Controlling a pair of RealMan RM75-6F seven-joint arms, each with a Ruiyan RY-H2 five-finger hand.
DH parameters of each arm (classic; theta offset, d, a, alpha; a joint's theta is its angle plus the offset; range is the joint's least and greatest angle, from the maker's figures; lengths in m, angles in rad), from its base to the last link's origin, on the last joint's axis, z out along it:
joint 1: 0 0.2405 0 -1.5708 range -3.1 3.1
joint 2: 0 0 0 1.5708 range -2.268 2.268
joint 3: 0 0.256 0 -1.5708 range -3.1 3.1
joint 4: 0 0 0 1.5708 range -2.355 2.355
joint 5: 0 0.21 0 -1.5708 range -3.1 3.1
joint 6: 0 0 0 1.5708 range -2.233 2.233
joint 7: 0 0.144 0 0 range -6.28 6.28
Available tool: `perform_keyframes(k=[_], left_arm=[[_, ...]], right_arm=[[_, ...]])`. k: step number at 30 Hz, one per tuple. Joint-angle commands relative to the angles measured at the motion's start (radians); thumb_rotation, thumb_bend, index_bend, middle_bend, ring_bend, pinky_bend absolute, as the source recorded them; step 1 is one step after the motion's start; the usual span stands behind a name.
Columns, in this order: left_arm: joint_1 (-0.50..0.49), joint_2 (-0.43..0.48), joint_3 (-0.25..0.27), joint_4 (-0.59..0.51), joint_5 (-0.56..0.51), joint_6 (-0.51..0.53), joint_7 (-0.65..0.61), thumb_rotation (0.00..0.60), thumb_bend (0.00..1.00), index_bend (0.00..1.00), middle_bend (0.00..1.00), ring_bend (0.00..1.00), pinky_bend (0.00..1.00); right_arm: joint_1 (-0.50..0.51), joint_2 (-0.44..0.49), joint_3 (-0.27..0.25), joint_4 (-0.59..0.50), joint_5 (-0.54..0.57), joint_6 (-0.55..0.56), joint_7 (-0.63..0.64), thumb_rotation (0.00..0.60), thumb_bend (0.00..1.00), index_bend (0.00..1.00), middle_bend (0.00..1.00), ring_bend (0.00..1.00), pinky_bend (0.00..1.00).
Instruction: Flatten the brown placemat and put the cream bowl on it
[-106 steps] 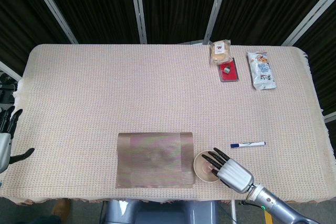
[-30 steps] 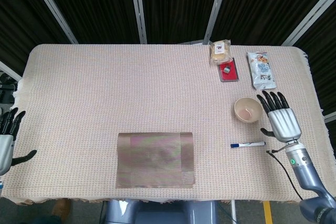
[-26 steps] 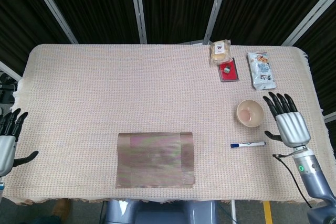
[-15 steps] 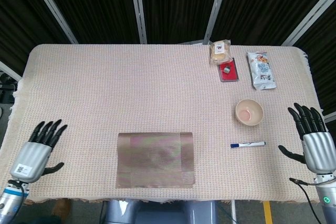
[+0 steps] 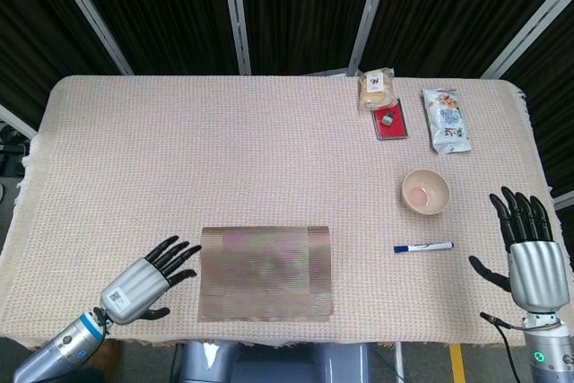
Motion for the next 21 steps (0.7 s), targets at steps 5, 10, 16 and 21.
perform_keyframes(k=[5,10,16,21], left_arm=[[-0.04,-0.166,0.059,0.228,0.069,0.018,-0.123,0.6,0.0,0.49,0.0,0.0,0.0],[-0.033,-0.236,0.076,0.341,0.078,0.051,-0.142,0.6,0.0,0.5,0.0,0.0,0.0],[-0.038,-0.288,0.08,0.412,0.08,0.085,-0.157,0.6,0.0,0.5,0.0,0.0,0.0],[-0.056,-0.317,0.067,0.413,0.065,0.073,-0.15,0.6,0.0,0.5,0.0,0.0,0.0]], right_arm=[[-0.003,-0.008,0.009,-0.001,0.01,-0.025,0.005,0.6,0.0,0.0,0.0,0.0,0.0],[-0.003,-0.013,0.015,0.003,0.012,-0.038,0.002,0.6,0.0,0.0,0.0,0.0,0.0],[-0.003,-0.013,0.024,0.01,0.017,-0.048,0.005,0.6,0.0,0.0,0.0,0.0,0.0],[-0.003,-0.012,0.032,0.017,0.025,-0.053,0.013,0.6,0.0,0.0,0.0,0.0,0.0]])
